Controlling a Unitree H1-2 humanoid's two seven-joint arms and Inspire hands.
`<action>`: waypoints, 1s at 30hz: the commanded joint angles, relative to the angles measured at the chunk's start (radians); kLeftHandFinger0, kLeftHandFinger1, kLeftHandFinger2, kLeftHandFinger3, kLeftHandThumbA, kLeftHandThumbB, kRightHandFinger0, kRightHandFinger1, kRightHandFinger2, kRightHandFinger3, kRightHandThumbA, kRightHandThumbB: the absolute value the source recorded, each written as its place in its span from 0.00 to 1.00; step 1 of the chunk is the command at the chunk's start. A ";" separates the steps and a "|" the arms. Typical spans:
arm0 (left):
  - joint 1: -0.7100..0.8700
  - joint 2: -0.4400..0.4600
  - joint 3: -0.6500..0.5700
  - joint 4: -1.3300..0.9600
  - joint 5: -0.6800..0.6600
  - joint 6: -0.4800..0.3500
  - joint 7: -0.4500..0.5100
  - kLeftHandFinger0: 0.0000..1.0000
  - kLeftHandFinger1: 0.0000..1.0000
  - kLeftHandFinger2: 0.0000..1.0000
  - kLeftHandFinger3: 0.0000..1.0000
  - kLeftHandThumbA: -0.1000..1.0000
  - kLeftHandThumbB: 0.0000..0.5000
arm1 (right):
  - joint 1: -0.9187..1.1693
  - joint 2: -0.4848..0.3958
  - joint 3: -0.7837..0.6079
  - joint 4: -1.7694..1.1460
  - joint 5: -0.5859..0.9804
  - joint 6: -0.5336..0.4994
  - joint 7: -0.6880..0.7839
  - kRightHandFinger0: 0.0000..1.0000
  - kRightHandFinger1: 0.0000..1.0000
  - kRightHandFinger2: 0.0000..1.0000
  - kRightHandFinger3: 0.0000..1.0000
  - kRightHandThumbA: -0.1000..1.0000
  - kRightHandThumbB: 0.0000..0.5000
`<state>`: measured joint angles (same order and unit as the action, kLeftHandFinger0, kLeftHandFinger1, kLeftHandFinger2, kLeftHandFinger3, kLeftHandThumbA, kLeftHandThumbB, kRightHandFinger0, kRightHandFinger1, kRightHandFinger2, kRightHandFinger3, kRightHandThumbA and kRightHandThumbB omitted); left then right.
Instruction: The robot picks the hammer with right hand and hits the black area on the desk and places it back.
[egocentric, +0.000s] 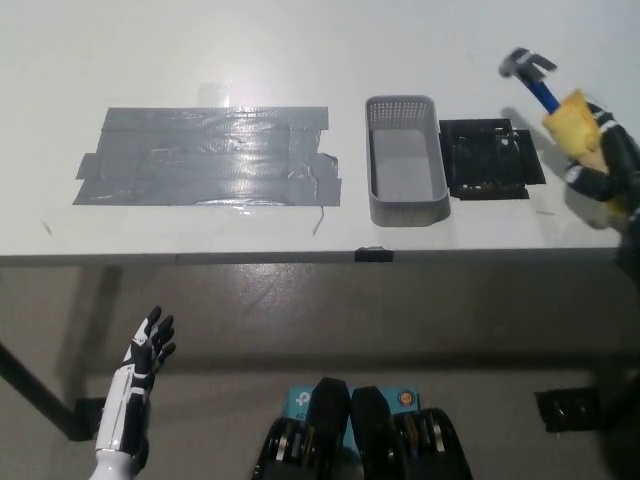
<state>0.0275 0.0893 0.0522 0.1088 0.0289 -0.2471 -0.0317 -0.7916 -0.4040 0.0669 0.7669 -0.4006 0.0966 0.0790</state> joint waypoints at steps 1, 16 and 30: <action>-0.038 0.033 0.006 -0.036 0.009 -0.040 -0.001 1.00 1.00 1.00 1.00 1.00 0.06 | -0.122 -0.262 0.137 -0.230 0.088 0.043 0.559 0.15 0.66 0.96 1.00 0.00 0.28; -0.041 0.046 0.002 -0.045 0.015 -0.043 -0.006 1.00 1.00 1.00 1.00 1.00 0.02 | -0.059 -0.254 0.155 -0.333 0.112 0.149 0.608 0.05 0.54 0.89 0.96 0.00 0.30; -0.043 0.050 -0.005 -0.041 0.012 -0.035 -0.004 1.00 1.00 1.00 1.00 1.00 0.00 | -0.063 -0.252 0.187 -0.346 0.065 0.172 0.626 0.12 0.59 0.92 1.00 0.00 0.20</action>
<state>-0.0044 0.1253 0.0520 0.0993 0.0325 -0.2491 -0.0319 -0.7798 -0.6135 0.2700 0.4577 -0.3594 0.2552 0.6774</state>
